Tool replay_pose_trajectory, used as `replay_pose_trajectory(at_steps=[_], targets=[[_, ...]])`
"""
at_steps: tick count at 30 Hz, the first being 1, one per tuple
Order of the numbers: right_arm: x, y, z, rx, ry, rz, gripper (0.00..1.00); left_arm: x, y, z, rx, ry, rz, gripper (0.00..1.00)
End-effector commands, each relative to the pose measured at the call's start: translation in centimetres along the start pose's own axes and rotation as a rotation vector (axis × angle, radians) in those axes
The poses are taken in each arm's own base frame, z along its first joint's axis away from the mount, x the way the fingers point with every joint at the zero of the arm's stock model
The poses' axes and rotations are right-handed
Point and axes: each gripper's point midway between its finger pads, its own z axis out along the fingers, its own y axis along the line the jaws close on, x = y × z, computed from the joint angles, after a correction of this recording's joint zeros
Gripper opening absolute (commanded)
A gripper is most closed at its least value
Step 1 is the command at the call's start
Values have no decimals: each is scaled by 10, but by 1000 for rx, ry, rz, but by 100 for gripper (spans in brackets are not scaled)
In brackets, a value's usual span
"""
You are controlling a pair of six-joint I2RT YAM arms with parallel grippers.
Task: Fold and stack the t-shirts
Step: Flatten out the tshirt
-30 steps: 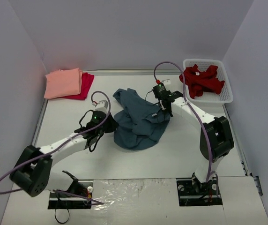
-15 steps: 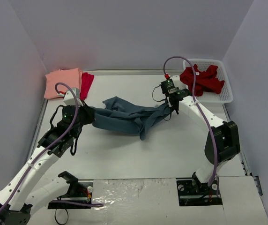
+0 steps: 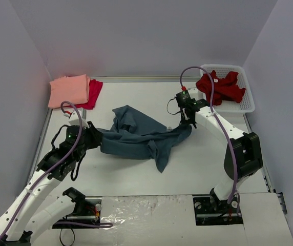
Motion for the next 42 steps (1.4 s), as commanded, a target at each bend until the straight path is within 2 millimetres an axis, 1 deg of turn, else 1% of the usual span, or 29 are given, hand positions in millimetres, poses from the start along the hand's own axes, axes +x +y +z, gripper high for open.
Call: replay_pose_trajectory(at_steps=[1, 2, 3, 5, 6, 9, 10, 11, 12, 13, 14, 15, 16, 17, 20, 24, 27, 32, 36, 42], targets=[[4, -13, -16, 20, 7, 18, 59, 9, -6, -6, 60, 21, -25, 20], [0, -12, -19, 13, -7, 26, 65, 11, -6, -8, 72, 20, -27, 17], [-5, -8, -26, -1, -29, 29, 68, 16, -5, -7, 73, 29, -27, 14], [-13, 2, -36, -34, -63, 13, 69, 22, -6, -7, 90, 43, -32, 13], [-22, 9, -43, -62, -93, 7, 68, 25, -6, -6, 94, 53, -31, 12], [-25, 47, -60, -206, -123, -85, 67, 41, -3, -2, 98, 91, -35, 12], [-24, 57, -63, -243, -128, -109, 66, 43, -3, -2, 101, 91, -41, 12], [-24, 71, -68, -299, -140, -131, 66, 44, -2, -1, 102, 90, -41, 13], [-20, 82, -70, -328, -139, -157, 66, 44, -1, -1, 101, 84, -44, 13], [-16, 96, -76, -374, -147, -203, 65, 48, 2, -1, 94, 85, -44, 16], [-16, 110, -79, -420, -166, -215, 65, 48, 3, 0, 89, 79, -44, 16], [-6, 124, -80, -479, -148, -244, 65, 48, 4, 0, 86, 75, -43, 17], [-2, 135, -83, -511, -149, -274, 65, 48, 6, 0, 82, 74, -41, 18], [3, 142, -83, -531, -142, -291, 65, 48, 7, 1, 74, 71, -39, 19], [21, 156, -72, -519, -103, -342, 64, 47, 10, 0, 60, 64, -34, 24], [41, 177, -68, -570, -68, -415, 64, 49, 12, -3, 60, 65, -27, 28], [50, 186, -60, -568, -46, -448, 64, 52, 17, -4, 52, 63, -25, 30], [62, 203, -49, -581, -11, -488, 64, 57, 22, -6, 39, 68, -24, 31], [70, 210, -43, -573, 9, -506, 64, 58, 25, -8, 31, 72, -12, 31], [80, 210, -35, -544, 28, -523, 63, 59, 26, -6, 24, 78, 3, 31]])
